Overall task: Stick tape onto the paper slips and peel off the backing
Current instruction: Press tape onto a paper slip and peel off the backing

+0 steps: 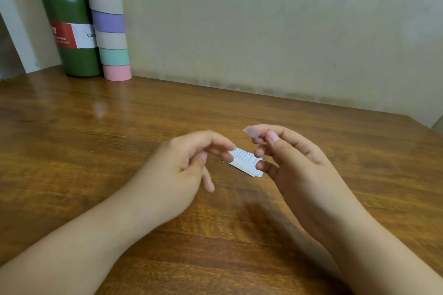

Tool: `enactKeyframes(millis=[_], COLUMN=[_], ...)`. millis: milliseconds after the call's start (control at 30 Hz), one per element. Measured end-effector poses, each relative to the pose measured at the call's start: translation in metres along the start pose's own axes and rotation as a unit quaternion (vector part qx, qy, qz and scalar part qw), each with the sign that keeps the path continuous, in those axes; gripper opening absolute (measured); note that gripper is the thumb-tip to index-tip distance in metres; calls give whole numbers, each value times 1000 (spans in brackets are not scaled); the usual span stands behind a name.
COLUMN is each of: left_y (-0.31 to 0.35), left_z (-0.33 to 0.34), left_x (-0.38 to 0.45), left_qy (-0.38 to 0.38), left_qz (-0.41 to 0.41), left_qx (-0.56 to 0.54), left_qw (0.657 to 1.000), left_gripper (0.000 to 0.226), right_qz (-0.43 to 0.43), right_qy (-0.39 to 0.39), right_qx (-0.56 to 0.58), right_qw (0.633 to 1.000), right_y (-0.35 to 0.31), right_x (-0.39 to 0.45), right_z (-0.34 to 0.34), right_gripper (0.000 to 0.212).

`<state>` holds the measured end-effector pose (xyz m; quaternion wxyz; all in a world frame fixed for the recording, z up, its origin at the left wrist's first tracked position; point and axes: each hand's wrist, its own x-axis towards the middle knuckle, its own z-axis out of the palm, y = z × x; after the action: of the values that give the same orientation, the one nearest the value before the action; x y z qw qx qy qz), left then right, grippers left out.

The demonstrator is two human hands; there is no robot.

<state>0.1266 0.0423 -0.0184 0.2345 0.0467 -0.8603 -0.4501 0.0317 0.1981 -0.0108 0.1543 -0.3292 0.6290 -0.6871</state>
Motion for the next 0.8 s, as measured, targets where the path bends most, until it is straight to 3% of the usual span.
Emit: enactKeyframes(millis=[133, 300, 400, 633, 800], left_y=[4, 10, 6, 10, 13], left_z=[1, -7, -9, -8, -6], left_x=[1, 1, 3, 4, 7], left_qy=[-22, -89, -112, -87, -36], left_qz=[-59, -106, -88, -106, -148], left_qx=[-110, -272, -337, -414, -417], left_qw=[992, 952, 931, 900, 896], left_gripper=[56, 52, 60, 53, 27], right_qz=[22, 10, -9, -91, -136], right_qy=[-46, -112, -127, -113, -126], right_qx=[76, 63, 15, -161, -251], right_qw=[996, 992, 992, 976, 950], right_y=[-3, -5, -2, 1, -1], right_x=[1, -1, -3, -1, -6], right_z=[-1, 3, 3, 3, 1], right_gripper=[33, 48, 52, 58, 56])
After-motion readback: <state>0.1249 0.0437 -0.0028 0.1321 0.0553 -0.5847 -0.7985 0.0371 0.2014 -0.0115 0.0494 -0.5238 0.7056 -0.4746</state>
